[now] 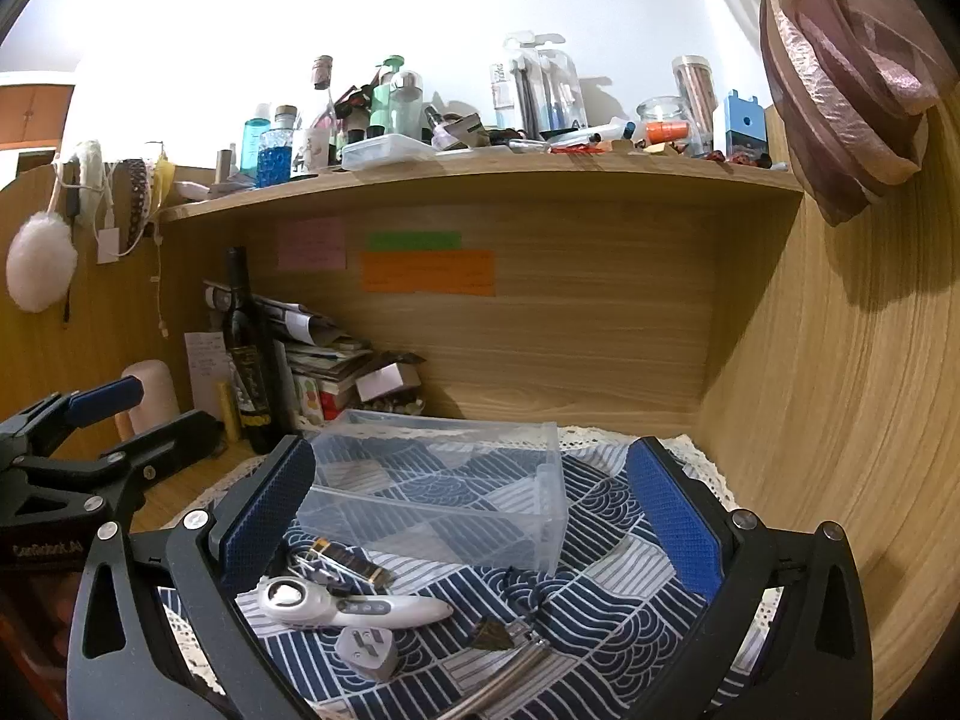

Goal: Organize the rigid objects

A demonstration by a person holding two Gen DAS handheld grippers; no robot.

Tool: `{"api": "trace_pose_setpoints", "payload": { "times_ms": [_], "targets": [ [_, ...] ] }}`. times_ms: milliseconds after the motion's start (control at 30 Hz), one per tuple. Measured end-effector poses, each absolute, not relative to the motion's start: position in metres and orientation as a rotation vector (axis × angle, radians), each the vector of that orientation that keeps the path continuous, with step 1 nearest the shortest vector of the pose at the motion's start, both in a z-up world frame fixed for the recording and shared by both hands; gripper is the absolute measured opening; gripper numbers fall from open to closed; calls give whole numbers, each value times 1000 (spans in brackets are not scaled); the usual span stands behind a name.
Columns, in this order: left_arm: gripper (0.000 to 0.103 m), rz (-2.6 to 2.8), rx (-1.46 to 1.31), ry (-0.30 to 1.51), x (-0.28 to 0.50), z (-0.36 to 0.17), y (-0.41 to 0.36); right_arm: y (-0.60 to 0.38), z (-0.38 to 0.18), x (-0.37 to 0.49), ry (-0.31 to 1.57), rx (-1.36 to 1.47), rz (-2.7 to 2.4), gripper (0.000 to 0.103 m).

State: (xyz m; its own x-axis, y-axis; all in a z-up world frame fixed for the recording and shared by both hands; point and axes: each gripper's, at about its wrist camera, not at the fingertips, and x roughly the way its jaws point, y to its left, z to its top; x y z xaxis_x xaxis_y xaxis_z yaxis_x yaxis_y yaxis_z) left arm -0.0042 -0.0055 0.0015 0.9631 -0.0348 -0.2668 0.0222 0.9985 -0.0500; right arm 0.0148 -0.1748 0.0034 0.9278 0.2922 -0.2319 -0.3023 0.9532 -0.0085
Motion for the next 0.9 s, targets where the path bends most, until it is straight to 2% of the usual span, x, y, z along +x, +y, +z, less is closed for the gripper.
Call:
{"api": "trace_pose_setpoints", "payload": {
  "times_ms": [233,267,333,400,467,567,900],
  "targets": [
    [103,-1,-55,291,4,-2,3,-175,-1,21,247,-50,272,103],
    [101,3,-59,301,6,-4,7,-176,-2,23,253,-51,265,99],
    [87,13,-66,333,12,-8,13,-179,-7,30,282,-50,253,92],
    [83,18,-79,374,19,-14,20,-182,-14,38,324,-43,250,85],
    [82,14,-97,413,24,-23,27,-186,-22,45,368,-38,248,79],
    [82,13,-104,473,30,-40,32,-190,-35,53,424,-37,242,76],
    [81,13,-138,678,51,-103,19,-205,-85,66,608,-24,213,75]
  ]
}}
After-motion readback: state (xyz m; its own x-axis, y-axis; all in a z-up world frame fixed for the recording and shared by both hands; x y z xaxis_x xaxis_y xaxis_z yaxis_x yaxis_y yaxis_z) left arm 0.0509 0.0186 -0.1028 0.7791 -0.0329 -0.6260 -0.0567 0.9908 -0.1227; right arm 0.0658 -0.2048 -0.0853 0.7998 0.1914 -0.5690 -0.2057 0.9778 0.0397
